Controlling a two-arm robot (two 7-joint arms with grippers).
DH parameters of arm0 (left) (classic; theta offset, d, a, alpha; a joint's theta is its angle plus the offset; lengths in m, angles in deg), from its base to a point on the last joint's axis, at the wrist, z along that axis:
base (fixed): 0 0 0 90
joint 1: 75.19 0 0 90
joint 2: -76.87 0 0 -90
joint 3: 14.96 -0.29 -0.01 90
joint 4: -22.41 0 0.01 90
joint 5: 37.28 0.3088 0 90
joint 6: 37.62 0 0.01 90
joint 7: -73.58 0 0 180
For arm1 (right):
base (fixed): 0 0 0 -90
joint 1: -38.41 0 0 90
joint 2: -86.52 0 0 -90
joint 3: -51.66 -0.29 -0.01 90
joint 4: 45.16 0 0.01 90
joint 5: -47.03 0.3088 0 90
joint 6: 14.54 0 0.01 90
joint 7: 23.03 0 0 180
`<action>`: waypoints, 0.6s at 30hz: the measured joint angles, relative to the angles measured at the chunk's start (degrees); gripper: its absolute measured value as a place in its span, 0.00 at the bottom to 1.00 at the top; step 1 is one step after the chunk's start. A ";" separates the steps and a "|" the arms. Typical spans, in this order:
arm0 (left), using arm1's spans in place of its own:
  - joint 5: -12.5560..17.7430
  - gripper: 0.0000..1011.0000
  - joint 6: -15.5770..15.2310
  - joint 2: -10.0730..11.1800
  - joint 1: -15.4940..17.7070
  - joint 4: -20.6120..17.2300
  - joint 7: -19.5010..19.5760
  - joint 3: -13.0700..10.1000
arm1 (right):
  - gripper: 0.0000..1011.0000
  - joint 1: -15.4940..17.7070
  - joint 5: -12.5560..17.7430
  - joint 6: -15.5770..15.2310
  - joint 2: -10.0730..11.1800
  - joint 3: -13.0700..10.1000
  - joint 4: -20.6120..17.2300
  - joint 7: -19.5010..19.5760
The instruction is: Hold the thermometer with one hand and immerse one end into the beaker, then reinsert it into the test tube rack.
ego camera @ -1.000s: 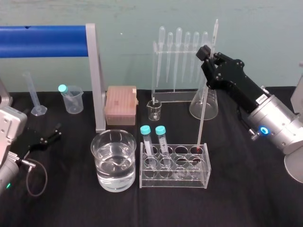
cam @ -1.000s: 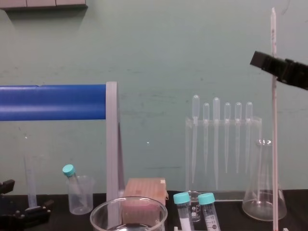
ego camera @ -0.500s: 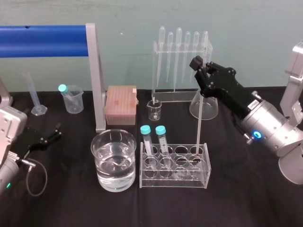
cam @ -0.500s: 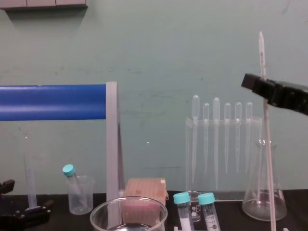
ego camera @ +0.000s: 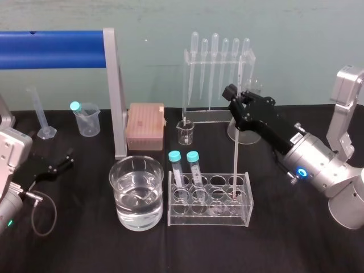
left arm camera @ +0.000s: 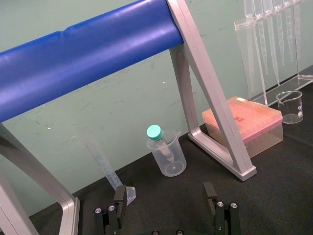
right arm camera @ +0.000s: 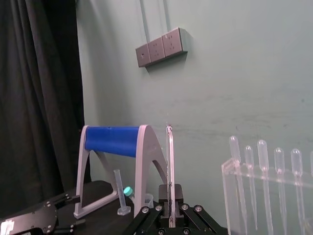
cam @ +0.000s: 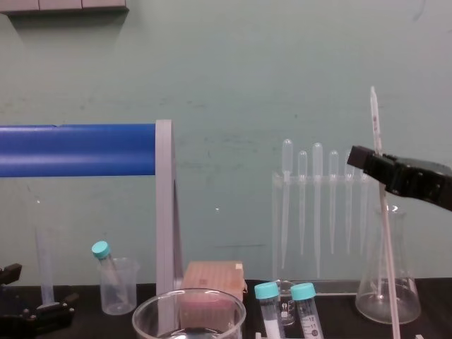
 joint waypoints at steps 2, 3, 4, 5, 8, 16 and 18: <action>0.00 1.00 0.00 0.00 0.00 0.00 0.00 0.00 | 0.05 0.04 -0.01 -0.08 0.02 0.05 0.18 -0.02; 0.00 1.00 0.00 0.00 0.00 0.00 0.00 0.00 | 0.05 0.06 -0.01 -0.12 0.03 0.06 0.26 -0.02; 0.00 1.00 0.00 0.00 0.00 0.00 0.00 0.00 | 0.05 0.09 -0.01 -0.18 0.03 0.09 0.36 -0.03; 0.00 1.00 0.00 0.00 0.00 0.00 0.00 0.00 | 0.05 0.18 -0.02 -0.27 0.05 0.13 0.45 -0.02; 0.00 1.00 0.00 0.00 0.00 0.00 0.00 0.00 | 0.05 0.34 -0.08 -0.51 0.09 0.22 0.48 0.04; 0.00 1.00 0.00 0.00 0.00 0.00 0.00 0.00 | 0.05 0.50 -0.13 -0.81 0.10 0.18 0.34 0.41; 0.00 1.00 0.00 0.00 0.00 0.00 0.00 0.00 | 0.05 0.50 -0.14 -0.81 0.11 0.16 0.34 0.41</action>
